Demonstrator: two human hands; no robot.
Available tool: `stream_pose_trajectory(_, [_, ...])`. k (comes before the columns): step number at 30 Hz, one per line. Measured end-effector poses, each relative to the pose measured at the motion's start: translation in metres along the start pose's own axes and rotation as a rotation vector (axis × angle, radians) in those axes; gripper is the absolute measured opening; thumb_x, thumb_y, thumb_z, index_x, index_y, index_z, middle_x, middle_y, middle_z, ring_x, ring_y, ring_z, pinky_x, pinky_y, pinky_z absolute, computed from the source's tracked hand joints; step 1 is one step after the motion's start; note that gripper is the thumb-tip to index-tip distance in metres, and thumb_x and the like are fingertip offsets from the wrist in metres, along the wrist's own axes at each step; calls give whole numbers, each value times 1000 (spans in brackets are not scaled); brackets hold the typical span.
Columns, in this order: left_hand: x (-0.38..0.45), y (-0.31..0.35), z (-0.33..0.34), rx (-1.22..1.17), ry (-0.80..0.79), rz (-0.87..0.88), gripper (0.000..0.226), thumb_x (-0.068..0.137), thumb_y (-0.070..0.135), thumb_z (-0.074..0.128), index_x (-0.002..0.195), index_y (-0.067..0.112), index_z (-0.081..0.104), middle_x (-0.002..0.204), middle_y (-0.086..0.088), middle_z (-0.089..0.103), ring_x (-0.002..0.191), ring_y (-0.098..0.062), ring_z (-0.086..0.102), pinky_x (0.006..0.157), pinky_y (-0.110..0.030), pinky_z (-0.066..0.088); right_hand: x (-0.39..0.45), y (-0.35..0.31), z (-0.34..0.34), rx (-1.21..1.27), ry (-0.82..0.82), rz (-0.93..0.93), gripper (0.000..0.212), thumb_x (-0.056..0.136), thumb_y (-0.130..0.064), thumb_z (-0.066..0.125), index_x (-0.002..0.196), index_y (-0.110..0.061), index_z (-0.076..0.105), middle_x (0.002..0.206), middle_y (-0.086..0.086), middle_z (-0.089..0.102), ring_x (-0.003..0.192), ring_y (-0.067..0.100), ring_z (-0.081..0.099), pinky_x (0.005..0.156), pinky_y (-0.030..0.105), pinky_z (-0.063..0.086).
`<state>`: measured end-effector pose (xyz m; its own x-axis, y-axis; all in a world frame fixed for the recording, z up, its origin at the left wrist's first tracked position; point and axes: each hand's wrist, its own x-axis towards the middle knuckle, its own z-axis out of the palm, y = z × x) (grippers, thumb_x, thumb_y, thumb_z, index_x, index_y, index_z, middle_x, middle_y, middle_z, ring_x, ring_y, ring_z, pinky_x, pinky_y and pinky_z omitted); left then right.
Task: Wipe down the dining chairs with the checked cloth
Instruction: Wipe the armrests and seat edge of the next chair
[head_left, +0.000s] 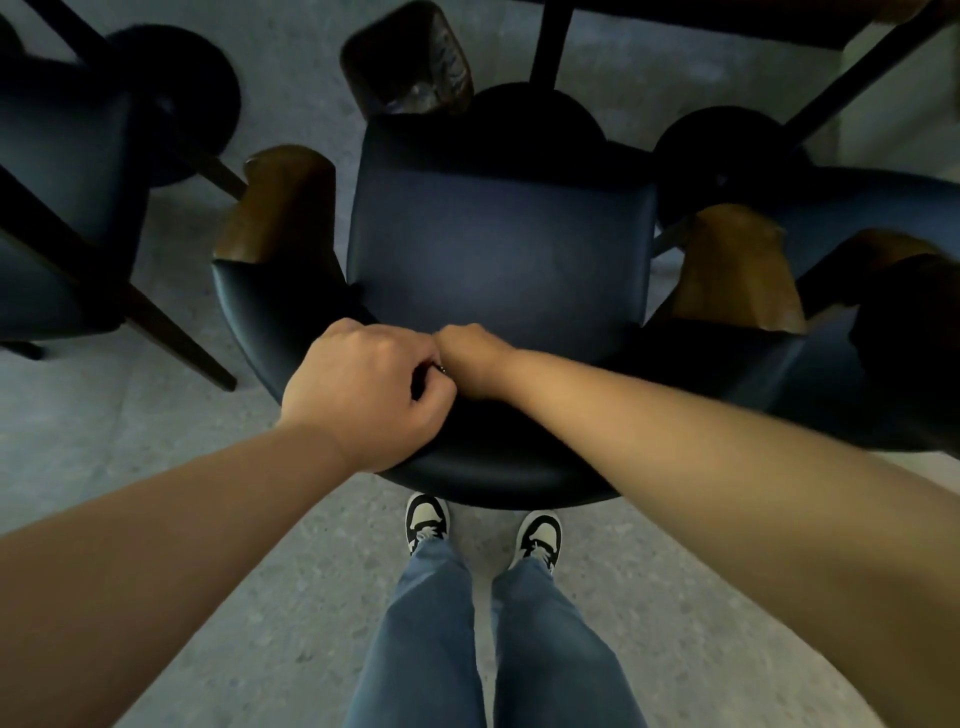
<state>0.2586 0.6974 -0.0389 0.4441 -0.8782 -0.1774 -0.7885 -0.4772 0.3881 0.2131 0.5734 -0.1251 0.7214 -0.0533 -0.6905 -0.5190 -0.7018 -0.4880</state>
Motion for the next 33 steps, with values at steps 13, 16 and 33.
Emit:
stream_pose_trajectory(13, [-1,0,-1,11,-1,-27,30,78,35,40,63,20,61,51,8,49,51,-18,50,58,-17,24,-89,123,-94,-660,-80,336,24,93,-19,50,108,-8,64,113,11,62,98,28,59,82,30,50])
stream_pose_trajectory(16, [-1,0,0,21,4,-33,27,78,32,43,64,19,62,51,8,49,52,-18,50,61,-8,20,-88,92,-72,-479,-68,292,17,92,-17,50,95,-4,61,109,13,64,90,29,59,77,32,50])
stream_pose_trajectory(33, [0,-1,3,5,33,-29,33,79,38,38,69,20,65,59,5,59,59,-20,55,64,-25,31,-118,27,-38,-91,-25,-114,49,77,-2,46,113,-28,67,108,4,69,97,23,59,84,29,48])
